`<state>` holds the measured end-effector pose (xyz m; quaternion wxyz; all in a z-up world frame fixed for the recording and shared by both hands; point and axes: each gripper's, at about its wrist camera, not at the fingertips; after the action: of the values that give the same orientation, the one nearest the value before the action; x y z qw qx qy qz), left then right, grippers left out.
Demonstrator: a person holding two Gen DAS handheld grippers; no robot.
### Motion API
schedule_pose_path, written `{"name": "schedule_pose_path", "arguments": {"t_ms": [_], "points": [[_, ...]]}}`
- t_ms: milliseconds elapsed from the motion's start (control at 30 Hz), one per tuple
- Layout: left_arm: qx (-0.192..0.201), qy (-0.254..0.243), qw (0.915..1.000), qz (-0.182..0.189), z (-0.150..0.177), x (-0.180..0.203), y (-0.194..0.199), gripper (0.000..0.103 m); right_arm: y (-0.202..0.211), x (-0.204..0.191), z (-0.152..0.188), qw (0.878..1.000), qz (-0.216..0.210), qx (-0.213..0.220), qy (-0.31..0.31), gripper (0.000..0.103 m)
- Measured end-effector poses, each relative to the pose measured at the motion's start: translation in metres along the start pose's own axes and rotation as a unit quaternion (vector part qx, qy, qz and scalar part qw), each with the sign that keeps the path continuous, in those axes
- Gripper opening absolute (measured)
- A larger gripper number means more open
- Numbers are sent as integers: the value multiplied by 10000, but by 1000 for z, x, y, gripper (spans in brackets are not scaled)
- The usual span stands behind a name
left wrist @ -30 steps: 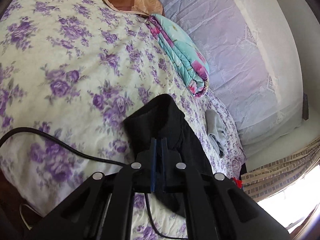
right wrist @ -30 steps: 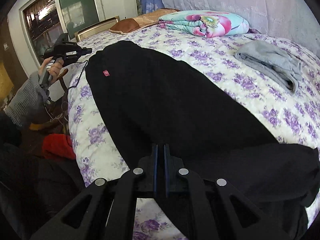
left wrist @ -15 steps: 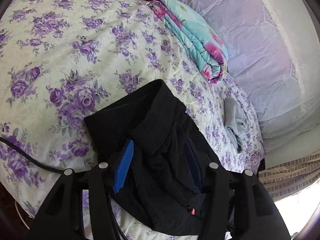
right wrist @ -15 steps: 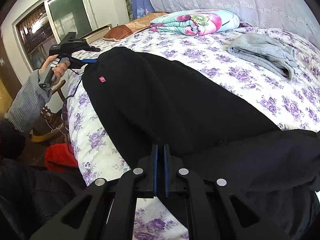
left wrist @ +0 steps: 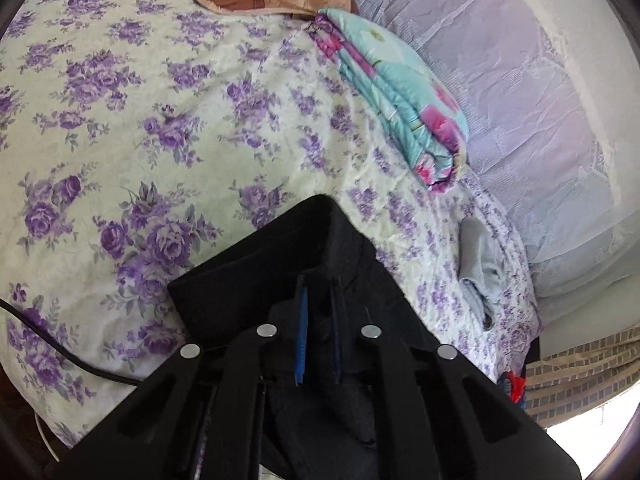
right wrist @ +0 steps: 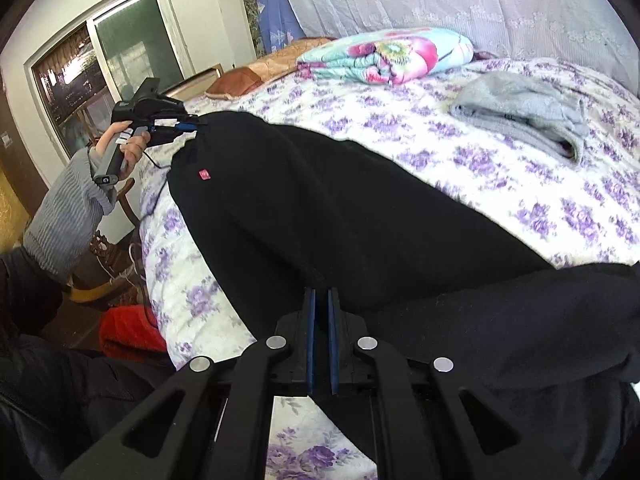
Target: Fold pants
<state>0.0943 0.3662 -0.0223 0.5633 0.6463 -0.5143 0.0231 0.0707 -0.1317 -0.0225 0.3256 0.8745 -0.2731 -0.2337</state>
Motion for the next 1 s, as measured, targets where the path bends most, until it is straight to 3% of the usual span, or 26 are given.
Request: {"name": "schedule_pose_path", "arguments": {"t_ms": [100,167,267,333,433,500,567,667,700,733,800,867,900,933,1000], "points": [[285,-50,9996,78,-1,-1,31,8,7,-9,-4,9999,-84,39,144,6],[278,-86,9996,-70,1,-8,37,8,1,-13,1,9995,-244,-96,152,6],[-171,-15,9987,-477,13,-33,12,9,-26,-11,16,9982,-258,-531,120,6],[-264,175,9981,-522,19,-49,0,12,-40,-3,26,9970,-327,-685,-138,6],[-81,375,9989,-275,18,-54,16,19,-40,0,27,9965,-433,-650,-300,6],[322,408,9982,-297,20,-49,40,19,-39,-3,26,9967,-412,-649,-251,6],[433,146,9989,-77,24,-33,55,19,-38,-7,26,9971,-361,-635,-213,6],[105,-491,9987,100,39,3,50,20,-28,-11,23,9981,-376,-461,-185,6],[-20,-755,9971,100,46,16,41,25,-26,-11,23,9982,-371,-429,-174,6],[-113,-918,9957,28,52,24,32,33,-24,-12,23,9984,-368,-404,-174,6],[-401,-1079,9927,-363,63,26,-1,35,-29,-10,28,9979,-372,-480,-213,7],[-650,-918,9921,-551,69,11,-29,28,-39,-6,34,9970,-359,-610,-305,7],[-560,-844,9932,-568,71,3,-32,16,-45,-2,36,9964,-403,-626,-395,7],[-500,-825,9937,-579,72,0,-29,11,-45,0,36,9961,-441,-607,-458,7],[-431,-606,9964,-407,72,-4,-15,11,-44,3,35,9949,-517,-613,-606,10]]}}
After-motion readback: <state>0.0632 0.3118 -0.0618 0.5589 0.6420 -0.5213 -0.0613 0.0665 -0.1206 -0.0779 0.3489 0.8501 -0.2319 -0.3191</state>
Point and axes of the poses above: each gripper's, at about its wrist camera, not at the fingertips, and y roughly against the way its jaws point, x to its right, z to its underside, and after that the axes turned 5 degrees about -z, right-handed
